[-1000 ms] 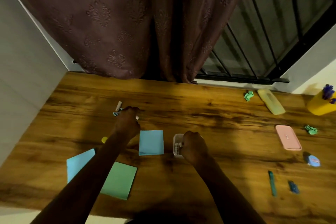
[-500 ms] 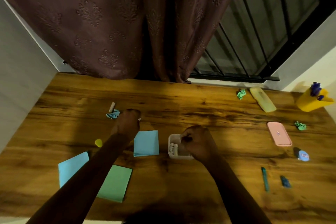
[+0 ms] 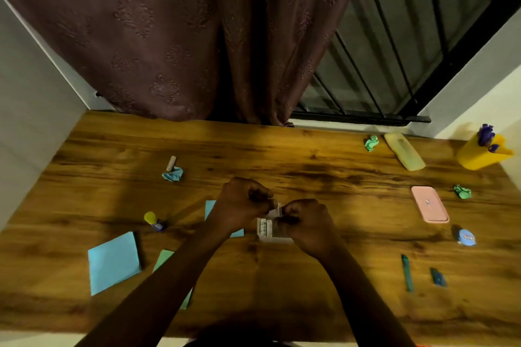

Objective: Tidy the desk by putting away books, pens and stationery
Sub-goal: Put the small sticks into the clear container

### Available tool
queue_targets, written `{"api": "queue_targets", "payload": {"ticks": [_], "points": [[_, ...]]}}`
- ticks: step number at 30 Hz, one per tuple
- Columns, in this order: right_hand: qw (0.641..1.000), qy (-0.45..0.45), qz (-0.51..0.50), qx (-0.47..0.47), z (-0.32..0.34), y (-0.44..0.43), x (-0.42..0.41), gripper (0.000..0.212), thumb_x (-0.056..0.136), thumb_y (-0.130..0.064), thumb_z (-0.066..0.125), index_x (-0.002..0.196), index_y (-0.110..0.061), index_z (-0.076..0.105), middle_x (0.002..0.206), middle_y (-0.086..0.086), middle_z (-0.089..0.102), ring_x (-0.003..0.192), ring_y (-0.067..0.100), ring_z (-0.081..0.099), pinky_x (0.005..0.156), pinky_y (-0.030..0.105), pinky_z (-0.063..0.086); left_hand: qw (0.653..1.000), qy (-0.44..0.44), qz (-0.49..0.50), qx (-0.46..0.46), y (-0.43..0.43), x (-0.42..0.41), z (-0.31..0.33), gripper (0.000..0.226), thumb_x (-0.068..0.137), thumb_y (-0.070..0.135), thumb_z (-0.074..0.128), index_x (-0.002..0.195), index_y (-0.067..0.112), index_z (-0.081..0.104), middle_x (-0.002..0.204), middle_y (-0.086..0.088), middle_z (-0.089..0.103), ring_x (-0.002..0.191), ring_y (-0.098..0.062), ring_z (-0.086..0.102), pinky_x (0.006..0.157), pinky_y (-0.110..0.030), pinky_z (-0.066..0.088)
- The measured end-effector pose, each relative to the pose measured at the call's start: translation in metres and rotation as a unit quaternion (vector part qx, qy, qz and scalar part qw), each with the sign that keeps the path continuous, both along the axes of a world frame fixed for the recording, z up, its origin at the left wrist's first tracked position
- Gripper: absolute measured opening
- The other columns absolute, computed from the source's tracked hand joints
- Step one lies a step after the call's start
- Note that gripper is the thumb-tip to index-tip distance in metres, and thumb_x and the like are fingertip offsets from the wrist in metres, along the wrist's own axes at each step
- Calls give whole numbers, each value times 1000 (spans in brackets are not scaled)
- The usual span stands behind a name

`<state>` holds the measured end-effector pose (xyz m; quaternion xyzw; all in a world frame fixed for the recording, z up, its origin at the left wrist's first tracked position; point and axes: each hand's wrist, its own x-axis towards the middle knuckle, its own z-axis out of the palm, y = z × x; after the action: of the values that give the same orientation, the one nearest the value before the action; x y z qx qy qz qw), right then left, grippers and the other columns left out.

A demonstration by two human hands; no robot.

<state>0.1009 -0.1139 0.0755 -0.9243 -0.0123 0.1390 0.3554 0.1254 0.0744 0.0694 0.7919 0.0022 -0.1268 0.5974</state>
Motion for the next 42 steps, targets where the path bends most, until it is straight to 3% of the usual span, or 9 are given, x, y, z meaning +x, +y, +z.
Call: {"api": "queue_targets", "payload": {"ticks": [7,11,15,22,25,30,34,37,42], "points": [[978,18,53,-203,-11,20,16,35,83,-22,78,114,-10,66,116,8,68,101,23,68,69,28,48,999,19,28,12,31,13,-3,20,85,6,79,86,26,78,88,-7,78,88,-30,76,83,-51,63],[966,49,56,-248,-19,27,23,41,91,-20,74,128,-10,60,131,10,63,119,27,63,90,34,53,995,-19,62,72,51,21,6,18,83,7,80,85,24,76,85,-2,78,81,-21,77,78,-39,64],[961,63,63,-262,-25,29,24,39,95,-20,69,130,-8,60,132,12,65,119,28,64,93,36,53,993,-19,85,75,79,30,6,20,83,3,80,85,22,75,87,-4,78,84,-22,76,79,-41,64],[964,63,71,-247,-23,31,29,40,92,-17,70,129,-3,61,131,14,65,119,29,65,90,33,54,963,-12,202,179,158,72,-9,29,78,-2,80,71,24,69,66,12,70,74,-22,67,86,-43,58],[966,26,86,-241,-22,26,27,34,87,-22,74,114,-2,66,114,13,69,106,30,69,81,34,55,932,-7,209,295,183,92,-24,12,77,12,81,87,11,76,94,-11,75,97,-34,70,85,-34,51],[983,-16,84,-165,-22,26,25,25,83,-32,71,77,-9,77,76,4,72,65,15,68,64,29,56,917,-6,175,357,204,113,-66,38,80,17,82,112,1,71,110,-21,72,105,-41,66,86,-39,48],[989,-16,79,-125,1,30,14,19,89,-32,74,81,-17,82,74,-6,75,50,-4,57,55,9,44,915,18,142,377,214,129,-98,41,89,24,74,117,-6,67,126,-30,63,118,-47,58,104,-51,43],[996,-9,41,-74,8,27,6,11,88,-27,77,90,-18,83,84,-5,78,53,-5,62,56,10,52,912,2,128,389,216,132,-99,37,92,22,72,116,-6,68,129,-29,62,124,-48,54,109,-50,37],[999,9,-29,37,17,22,-2,9,91,-20,74,86,-17,81,70,-5,76,59,3,72,62,27,62,933,-87,84,340,188,126,-52,22,84,22,73,96,3,73,100,-22,72,94,-42,68,80,-40,50]]}}
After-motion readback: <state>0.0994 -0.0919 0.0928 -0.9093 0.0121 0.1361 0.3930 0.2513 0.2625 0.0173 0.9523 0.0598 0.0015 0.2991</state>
